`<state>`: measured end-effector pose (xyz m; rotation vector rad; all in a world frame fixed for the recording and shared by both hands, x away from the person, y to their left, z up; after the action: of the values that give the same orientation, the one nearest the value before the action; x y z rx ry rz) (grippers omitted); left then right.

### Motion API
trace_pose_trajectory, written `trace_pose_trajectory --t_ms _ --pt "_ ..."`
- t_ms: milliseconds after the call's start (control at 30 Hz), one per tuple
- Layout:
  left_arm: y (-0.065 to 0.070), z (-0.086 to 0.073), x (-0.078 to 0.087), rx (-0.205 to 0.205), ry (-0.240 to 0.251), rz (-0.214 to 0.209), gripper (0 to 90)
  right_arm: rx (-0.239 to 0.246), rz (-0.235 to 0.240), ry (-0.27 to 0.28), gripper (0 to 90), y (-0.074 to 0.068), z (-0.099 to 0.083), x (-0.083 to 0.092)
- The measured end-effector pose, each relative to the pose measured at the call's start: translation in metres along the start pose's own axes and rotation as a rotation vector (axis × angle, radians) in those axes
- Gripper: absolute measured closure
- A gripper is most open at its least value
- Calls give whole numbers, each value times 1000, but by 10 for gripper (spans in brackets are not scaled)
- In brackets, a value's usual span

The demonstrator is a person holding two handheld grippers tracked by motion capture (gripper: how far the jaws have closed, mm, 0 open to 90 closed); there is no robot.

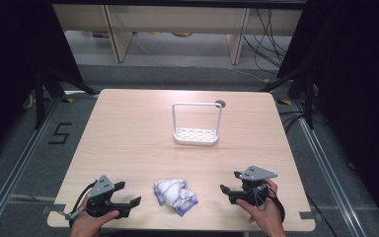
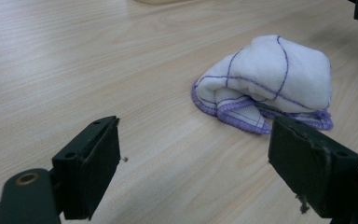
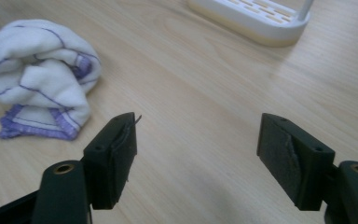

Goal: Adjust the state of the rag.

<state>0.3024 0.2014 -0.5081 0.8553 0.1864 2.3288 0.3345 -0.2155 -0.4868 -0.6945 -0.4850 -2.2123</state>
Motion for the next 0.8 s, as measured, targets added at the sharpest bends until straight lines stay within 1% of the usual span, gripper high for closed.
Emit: trace_pose_trajectory --t_ms 33,67,100,133,167,200,233,267,333,400,433,467,500,533,567,600,633,667,700,733,767,800 --pt "1 0 -1 16 10 2 163 3 2 2 307 -2 2 0" --pt "-1 0 0 11 6 3 163 15 12 1 320 -4 4 0" --pt "-1 0 0 11 6 3 163 15 12 1 320 -4 4 0" --pt "-1 0 0 13 10 8 163 18 28 3 336 -7 6 0" --pt "-2 0 1 11 9 17 164 31 50 1 362 -14 10 -1" --pt "-2 1 0 19 21 13 164 52 58 11 368 -16 11 -2" --pt "-2 1 0 19 21 13 164 47 69 6 377 -21 14 -3" --pt "-2 1 1 15 17 18 165 59 81 5 393 -24 16 -3" --pt "-3 1 1 12 16 22 166 81 101 23 411 -30 21 -5" --pt "-3 1 1 11 17 24 167 90 119 14 427 -36 25 -6" --pt "-3 1 2 12 17 25 167 90 119 14 427 -36 25 -6" --pt "-3 1 2 11 18 30 168 97 138 15 438 -42 29 -8" --pt "-3 1 2 11 18 30 170 97 138 15 438 -42 29 -8" --pt "-3 1 2 21 26 36 170 106 147 22 444 -44 31 -10" --pt "-3 2 2 20 27 36 173 104 159 21 457 -50 36 -12" --pt "-4 2 3 13 22 39 173 104 159 21 457 -50 36 -12" --pt "-4 2 3 11 23 42 173 112 176 24 461 -53 39 -13" --pt "-4 2 3 12 22 45 174 128 201 33 476 -59 45 -17" --pt "-5 2 3 10 23 43 174 135 212 33 487 -63 49 -18" --pt "-5 2 3 10 23 43 174 135 212 33 487 -63 49 -18" --pt "-4 2 4 12 26 50 174 159 229 41 497 -67 52 -21" --pt "-5 2 4 12 25 50 174 169 245 42 509 -71 56 -23"
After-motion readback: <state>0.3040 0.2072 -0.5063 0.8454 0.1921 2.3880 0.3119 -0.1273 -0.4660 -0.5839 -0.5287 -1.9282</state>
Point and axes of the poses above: each handheld gripper's, and its own axes: x roughly backward along the jaws, z roughly out of its top, y roughly to its right, the point moved 2 cm from there along -x, roughly forward along the jaws, and after that the axes turned 11 degrees about x, right-handed, at the moved point
